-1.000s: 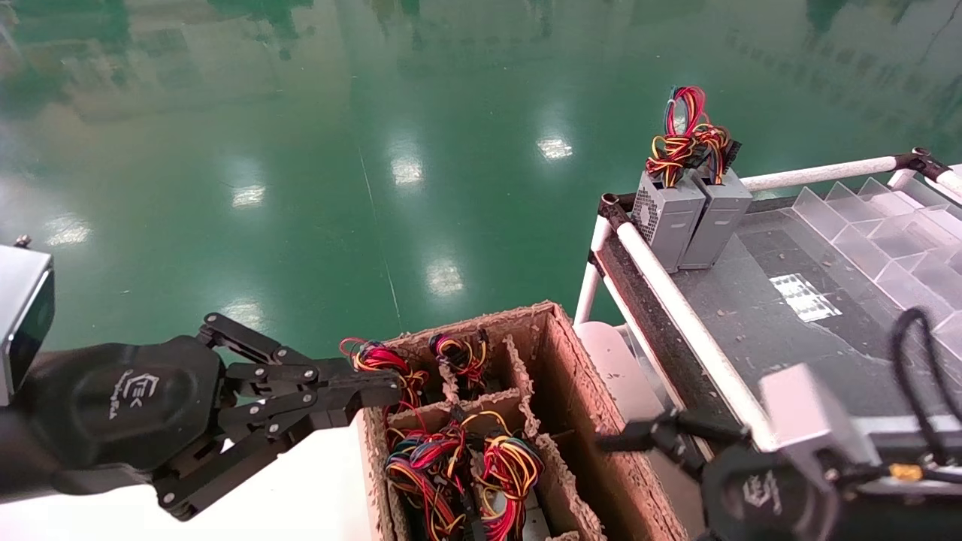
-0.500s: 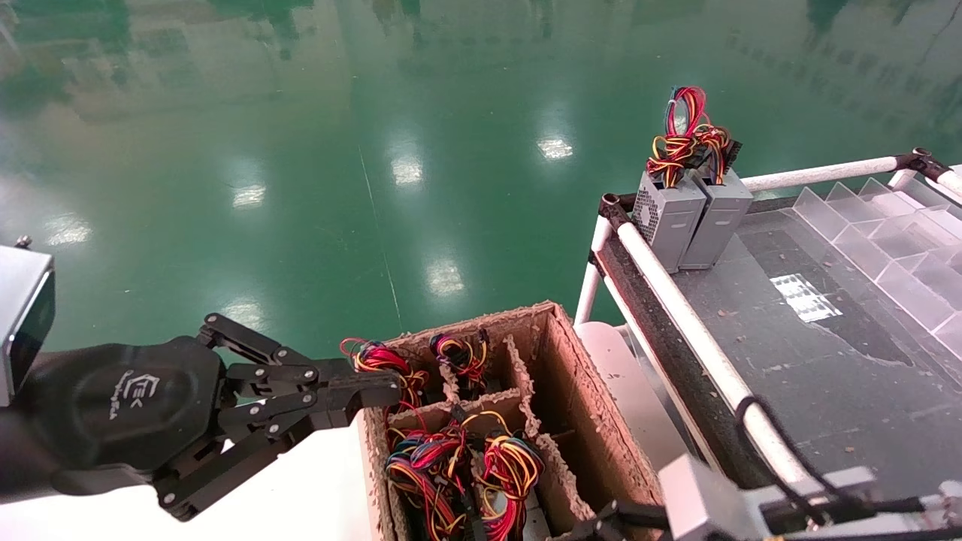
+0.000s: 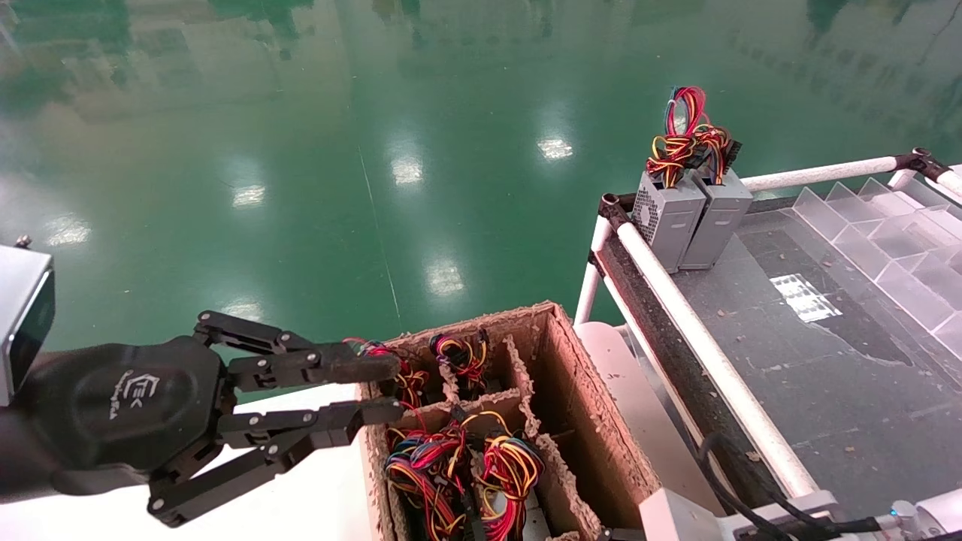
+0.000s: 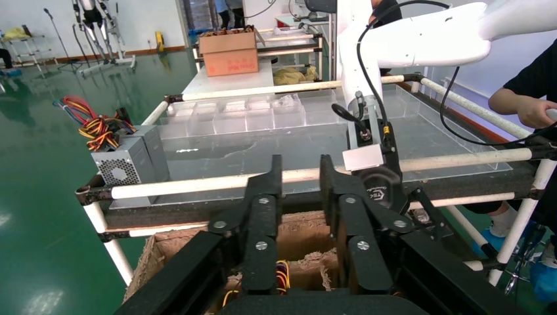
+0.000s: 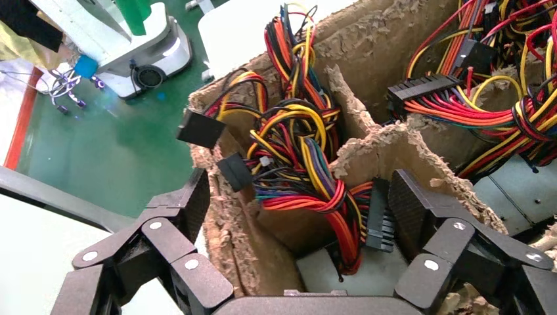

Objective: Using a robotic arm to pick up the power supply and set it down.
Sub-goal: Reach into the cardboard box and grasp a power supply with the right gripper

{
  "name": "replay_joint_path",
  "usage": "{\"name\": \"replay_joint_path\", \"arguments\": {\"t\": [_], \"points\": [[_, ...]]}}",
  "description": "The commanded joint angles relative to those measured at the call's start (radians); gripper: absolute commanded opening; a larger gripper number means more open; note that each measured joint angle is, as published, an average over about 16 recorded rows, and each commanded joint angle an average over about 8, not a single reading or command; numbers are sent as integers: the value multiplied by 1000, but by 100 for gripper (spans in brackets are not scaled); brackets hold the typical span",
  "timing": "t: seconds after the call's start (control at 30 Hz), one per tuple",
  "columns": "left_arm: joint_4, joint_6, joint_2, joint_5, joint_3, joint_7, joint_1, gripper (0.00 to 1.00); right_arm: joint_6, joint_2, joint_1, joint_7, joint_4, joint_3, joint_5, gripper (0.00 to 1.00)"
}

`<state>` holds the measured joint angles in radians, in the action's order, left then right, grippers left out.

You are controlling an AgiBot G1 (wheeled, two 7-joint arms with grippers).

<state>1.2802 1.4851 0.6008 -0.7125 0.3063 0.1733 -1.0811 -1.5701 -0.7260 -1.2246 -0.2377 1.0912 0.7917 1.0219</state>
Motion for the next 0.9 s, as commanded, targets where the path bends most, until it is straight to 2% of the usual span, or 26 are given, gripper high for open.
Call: {"name": "replay_joint_path", "arguments": {"t": [0.03,0.9], "points": [[0,0,0,0,0,0,0,100,2,-8,-5,11,-17,11,1,0],[0,-1,0,1,1,-1,0,100,33,-29,-20,71,-48,84,7,0]]}}
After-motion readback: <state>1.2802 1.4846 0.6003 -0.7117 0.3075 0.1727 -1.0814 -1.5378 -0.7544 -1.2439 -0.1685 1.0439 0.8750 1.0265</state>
